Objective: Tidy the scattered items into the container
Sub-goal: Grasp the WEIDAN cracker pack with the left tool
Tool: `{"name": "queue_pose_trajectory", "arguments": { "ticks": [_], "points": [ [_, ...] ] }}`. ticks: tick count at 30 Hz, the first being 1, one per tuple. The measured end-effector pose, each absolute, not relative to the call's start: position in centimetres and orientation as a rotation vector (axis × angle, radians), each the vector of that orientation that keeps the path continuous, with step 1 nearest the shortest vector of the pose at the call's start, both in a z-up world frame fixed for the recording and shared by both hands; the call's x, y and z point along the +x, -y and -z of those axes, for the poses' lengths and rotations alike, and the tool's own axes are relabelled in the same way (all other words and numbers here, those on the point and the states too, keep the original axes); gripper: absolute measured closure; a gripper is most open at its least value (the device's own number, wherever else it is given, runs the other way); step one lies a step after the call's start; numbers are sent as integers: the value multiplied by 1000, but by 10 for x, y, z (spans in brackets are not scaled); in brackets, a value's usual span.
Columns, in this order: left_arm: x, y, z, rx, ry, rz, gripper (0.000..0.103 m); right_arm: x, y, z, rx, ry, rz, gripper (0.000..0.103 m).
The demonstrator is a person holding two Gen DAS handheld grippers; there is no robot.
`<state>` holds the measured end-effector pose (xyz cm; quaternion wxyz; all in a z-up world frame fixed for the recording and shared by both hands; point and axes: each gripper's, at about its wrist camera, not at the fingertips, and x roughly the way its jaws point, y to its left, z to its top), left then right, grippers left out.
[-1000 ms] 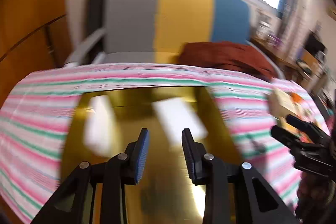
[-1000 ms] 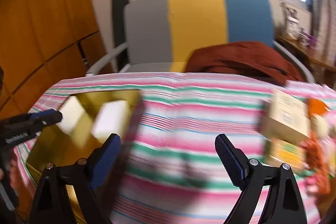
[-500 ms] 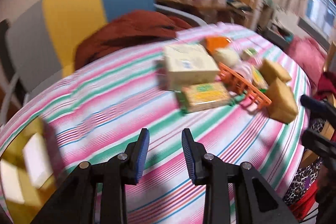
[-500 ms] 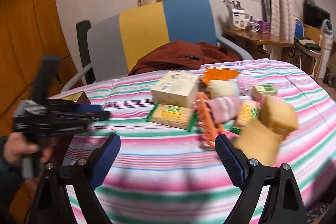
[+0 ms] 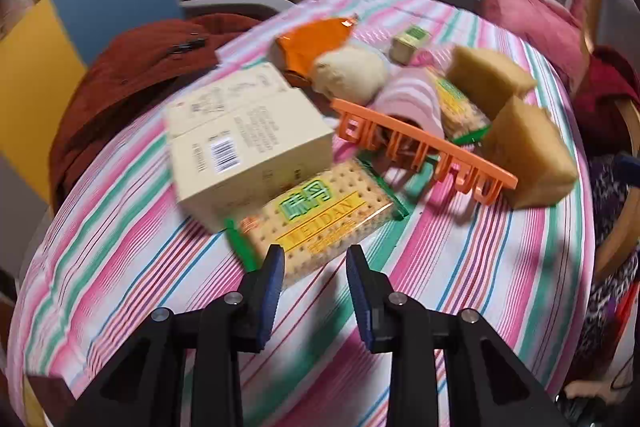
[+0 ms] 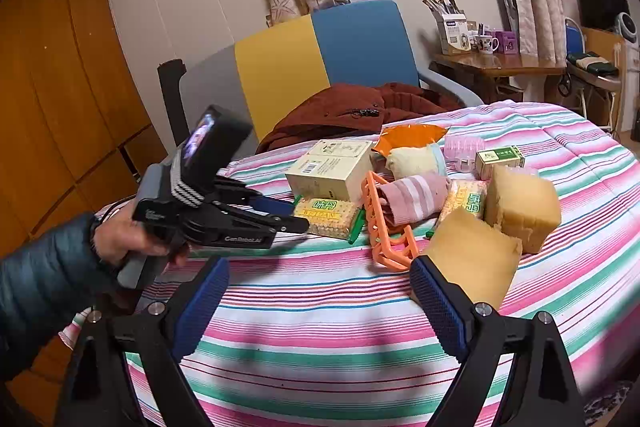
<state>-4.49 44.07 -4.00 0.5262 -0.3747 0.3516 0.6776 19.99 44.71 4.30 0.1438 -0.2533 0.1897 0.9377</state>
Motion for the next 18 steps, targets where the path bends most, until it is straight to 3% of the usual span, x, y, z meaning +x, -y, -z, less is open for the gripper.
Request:
{"name": "queue_pose_trajectory", "arguments": {
  "ticks": [10,13,17,18],
  "points": [
    [-56,-464,41,-828,-900,-1460,69,197,-446,-41,-741,-566,-2758,10],
    [-59,-470,41,-817,-928,-1424,64,193,-444,-37,-761,-577,-2787,10],
    [-58,-473,43,-796,-994,-1354,44,190,-439,-31,-790,-584,-2812,6],
    [-58,-474,46,-790,-1028,-1342,43,189,-439,-30,-797,-592,-2823,5]
  ]
}}
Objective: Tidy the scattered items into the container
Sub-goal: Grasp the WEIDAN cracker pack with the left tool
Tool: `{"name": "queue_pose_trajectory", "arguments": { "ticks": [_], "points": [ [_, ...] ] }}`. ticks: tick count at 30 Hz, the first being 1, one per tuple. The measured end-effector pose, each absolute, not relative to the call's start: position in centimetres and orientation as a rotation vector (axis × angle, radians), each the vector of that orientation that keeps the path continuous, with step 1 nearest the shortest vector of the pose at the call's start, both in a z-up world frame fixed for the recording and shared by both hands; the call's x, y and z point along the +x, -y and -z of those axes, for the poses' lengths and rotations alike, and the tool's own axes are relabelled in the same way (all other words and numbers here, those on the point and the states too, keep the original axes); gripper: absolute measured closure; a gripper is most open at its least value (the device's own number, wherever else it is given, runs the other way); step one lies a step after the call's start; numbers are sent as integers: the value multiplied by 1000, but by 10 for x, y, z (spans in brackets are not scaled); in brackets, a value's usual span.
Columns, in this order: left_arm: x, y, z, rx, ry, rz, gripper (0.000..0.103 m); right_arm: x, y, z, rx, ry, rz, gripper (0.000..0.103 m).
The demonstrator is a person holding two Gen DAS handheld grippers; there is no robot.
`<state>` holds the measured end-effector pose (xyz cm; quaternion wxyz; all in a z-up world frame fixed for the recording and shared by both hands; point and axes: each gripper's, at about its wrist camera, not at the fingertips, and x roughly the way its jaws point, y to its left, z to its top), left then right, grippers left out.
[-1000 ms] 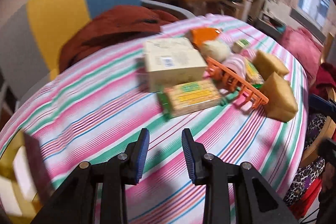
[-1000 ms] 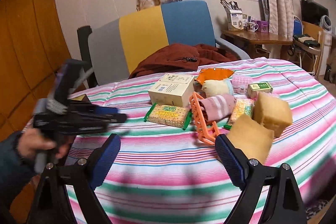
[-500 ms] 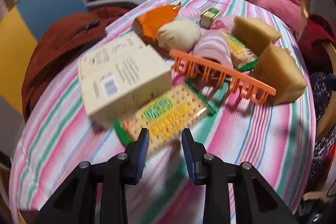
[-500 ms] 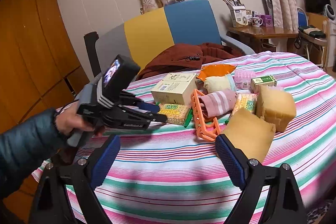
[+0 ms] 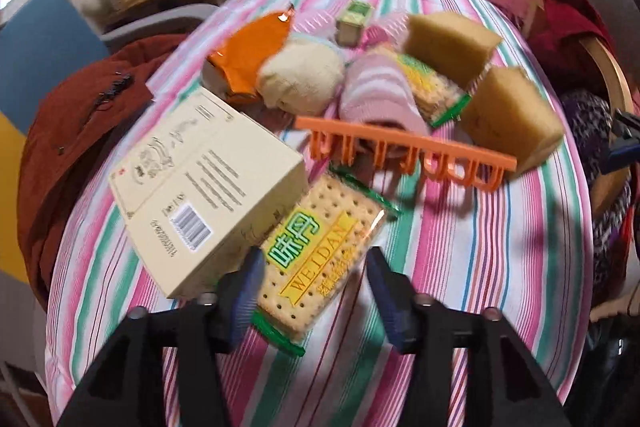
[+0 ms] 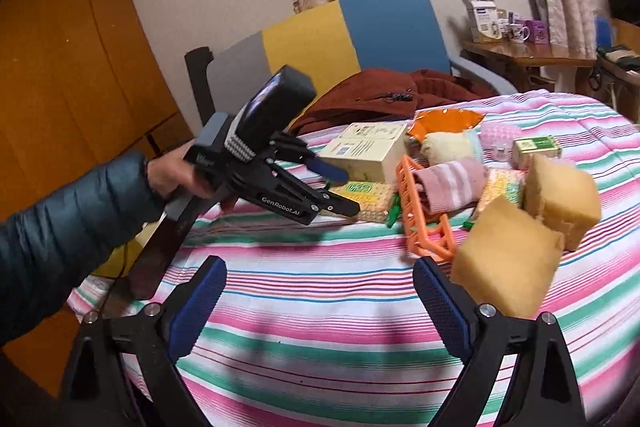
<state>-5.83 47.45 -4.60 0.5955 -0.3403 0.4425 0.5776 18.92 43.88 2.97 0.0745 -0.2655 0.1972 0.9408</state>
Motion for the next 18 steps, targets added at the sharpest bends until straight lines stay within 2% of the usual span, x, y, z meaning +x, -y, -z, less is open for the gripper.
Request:
{"name": "queue_pose_trajectory", "arguments": {
  "ticks": [5,11,18],
  "points": [
    [-61,-487,57,-784,-1107,-1289,38,185,-440,-23,-833,-624,-2846,3],
    [-72,-488,61,-868,-988,-1288,38,188,-444,-19,-859,-646,-2823,3],
    [-67,-464,59,-933,-884,-1365,48,201,-439,-26,-848,-603,-2803,3]
  ]
}}
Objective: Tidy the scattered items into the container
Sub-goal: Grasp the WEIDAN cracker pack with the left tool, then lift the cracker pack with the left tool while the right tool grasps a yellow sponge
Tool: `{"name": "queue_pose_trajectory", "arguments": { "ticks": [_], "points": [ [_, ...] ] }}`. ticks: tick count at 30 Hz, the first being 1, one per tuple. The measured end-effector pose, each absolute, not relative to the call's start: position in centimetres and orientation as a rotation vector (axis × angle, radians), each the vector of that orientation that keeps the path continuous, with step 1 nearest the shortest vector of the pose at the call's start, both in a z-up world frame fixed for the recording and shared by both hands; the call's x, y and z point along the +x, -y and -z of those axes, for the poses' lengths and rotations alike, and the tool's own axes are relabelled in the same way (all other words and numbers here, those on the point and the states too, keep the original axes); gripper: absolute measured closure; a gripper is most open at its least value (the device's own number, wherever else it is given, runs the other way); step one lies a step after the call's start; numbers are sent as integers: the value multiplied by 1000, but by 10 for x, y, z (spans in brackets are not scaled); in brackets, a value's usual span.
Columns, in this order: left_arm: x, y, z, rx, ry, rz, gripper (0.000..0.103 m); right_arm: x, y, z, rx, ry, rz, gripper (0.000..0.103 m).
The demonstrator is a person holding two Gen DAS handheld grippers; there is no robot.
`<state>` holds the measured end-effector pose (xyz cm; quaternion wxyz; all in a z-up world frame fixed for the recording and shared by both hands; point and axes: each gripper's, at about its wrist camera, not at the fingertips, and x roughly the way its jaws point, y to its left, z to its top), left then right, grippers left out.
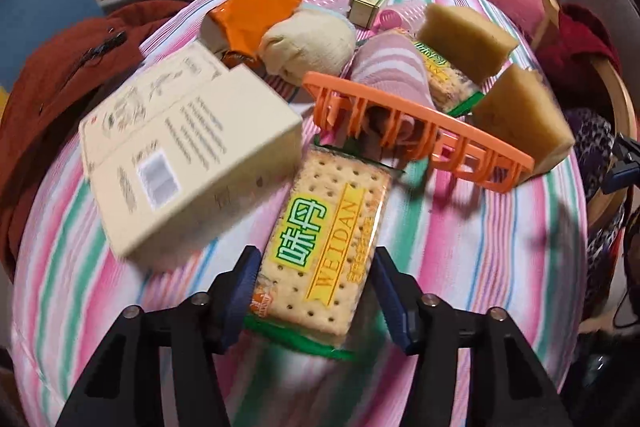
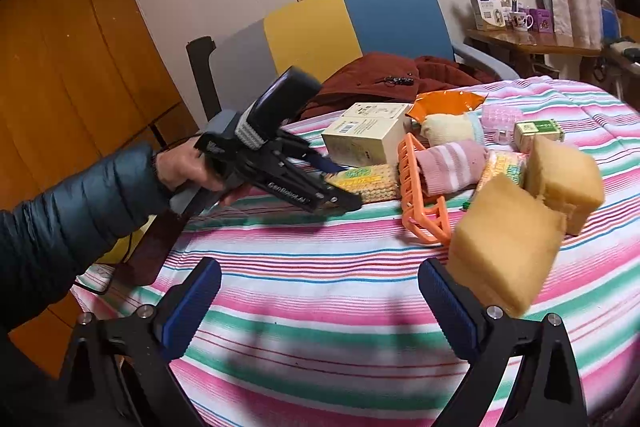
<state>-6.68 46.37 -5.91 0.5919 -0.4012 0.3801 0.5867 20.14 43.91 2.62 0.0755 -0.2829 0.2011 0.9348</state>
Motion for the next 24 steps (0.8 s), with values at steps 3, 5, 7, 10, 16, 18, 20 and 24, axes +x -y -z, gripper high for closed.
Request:
{"name": "queue_pose_trajectory", "arguments": {
  "ticks": [3,5,7,10,16,18,20,24],
  "points": [
    [-58,-445,58,-954,-873,-1408,49,214,-441,-29,-818,-607,-2778,3],
    [-50,-430,57,-970,-878,-1459,49,219,-442,-32,-789,-603,-2758,3],
    [-43,-413,55,-996,-874,-1511,50,221,-443,-35,-769,-591,-2750,3],
    [-31,-382,54,-1014,-860,-1607,50,221,-443,-41,-743,-569,-2738,5],
    [-24,-319,51,-1079,-703,-1800,50,198,-448,-47,-761,-523,-2720,24],
    [-18,-300,50,-1082,-669,-1851,50,183,-450,-47,-825,-477,-2690,36],
    [-14,-284,50,-1084,-632,-1888,50,177,-452,-48,-862,-453,-2664,47],
    [3,-257,44,-1051,-585,-1933,50,192,-460,-46,-860,-469,-2581,50]
  ]
}}
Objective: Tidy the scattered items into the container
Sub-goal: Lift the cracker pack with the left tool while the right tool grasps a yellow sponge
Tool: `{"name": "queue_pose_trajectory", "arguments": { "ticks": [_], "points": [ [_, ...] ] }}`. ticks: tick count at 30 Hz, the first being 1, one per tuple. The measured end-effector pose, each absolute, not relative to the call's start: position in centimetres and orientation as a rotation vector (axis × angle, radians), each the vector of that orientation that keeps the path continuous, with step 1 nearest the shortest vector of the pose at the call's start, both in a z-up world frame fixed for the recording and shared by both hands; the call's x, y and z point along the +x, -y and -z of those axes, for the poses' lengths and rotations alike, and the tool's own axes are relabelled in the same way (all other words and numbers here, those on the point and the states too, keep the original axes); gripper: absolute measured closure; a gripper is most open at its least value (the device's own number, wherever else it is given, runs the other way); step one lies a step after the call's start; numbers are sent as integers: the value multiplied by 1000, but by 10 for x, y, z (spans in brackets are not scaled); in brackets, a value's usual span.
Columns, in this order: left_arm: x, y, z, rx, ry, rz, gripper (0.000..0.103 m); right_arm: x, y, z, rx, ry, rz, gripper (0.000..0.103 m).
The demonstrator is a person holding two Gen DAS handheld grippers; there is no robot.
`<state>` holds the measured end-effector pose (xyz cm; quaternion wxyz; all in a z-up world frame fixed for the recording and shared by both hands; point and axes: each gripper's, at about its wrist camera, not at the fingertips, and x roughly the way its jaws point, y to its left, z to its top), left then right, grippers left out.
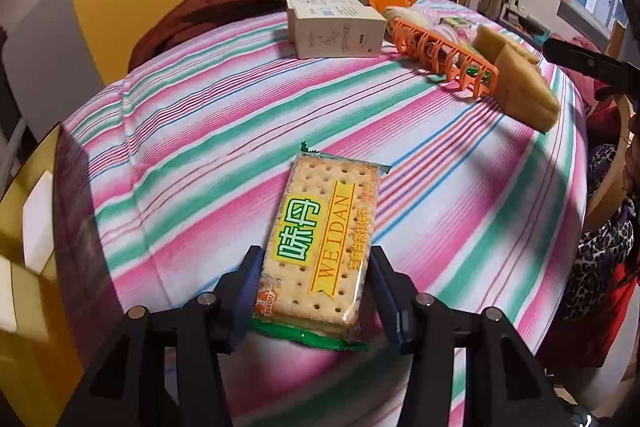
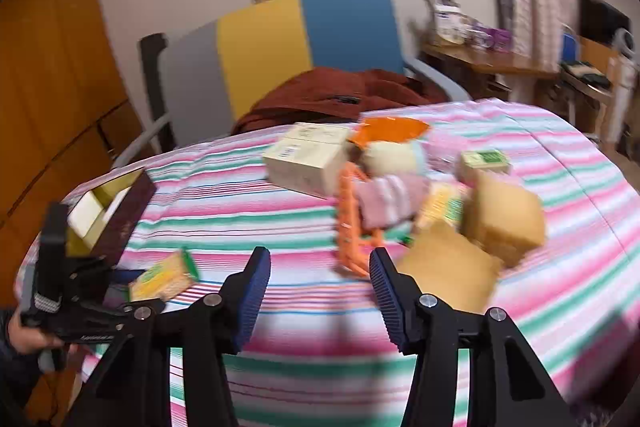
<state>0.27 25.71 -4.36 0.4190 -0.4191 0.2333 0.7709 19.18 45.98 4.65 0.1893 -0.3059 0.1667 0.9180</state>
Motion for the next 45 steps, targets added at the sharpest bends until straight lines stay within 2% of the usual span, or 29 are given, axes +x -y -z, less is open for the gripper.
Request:
{"name": "queue_pose_trajectory", "arguments": {
  "ticks": [6,8,12,15,16,17,21,31,39,40,41,42,45],
  "points": [
    [3,-262,49,-1030,-553,-1951,50,199,-456,-47,-915,-420,-2524,49],
    [4,-261,50,-1026,-543,-1959,50,185,-452,-48,-970,-355,-2538,40],
    [5,-261,51,-1018,-541,-1965,50,175,-460,-47,-1036,-298,-2483,39],
    [5,-259,51,-1006,-531,-1970,50,191,-474,-43,-1014,-323,-2390,33],
    [5,-259,51,-1004,-527,-1969,50,196,-476,-40,-1009,-317,-2361,26],
    [5,-259,51,-1005,-523,-1968,50,200,-478,-38,-1001,-313,-2337,14],
    [4,-259,51,-1003,-515,-1967,50,204,-482,-31,-977,-317,-2305,0],
    [6,-260,52,-1006,-504,-1994,50,185,-491,-9,-908,-332,-2168,0],
    [11,-264,52,-1018,-499,-2075,50,179,-499,12,-890,-441,-2083,0],
    [12,-264,52,-1018,-502,-2085,50,179,-498,14,-889,-448,-2081,6],
    [12,-264,52,-1017,-505,-2092,50,180,-498,16,-888,-455,-2080,20],
    [13,-264,52,-1016,-506,-2099,50,180,-498,17,-891,-462,-2078,26],
    [14,-264,52,-1018,-498,-2113,50,182,-497,18,-884,-466,-2081,26]
  ]
}}
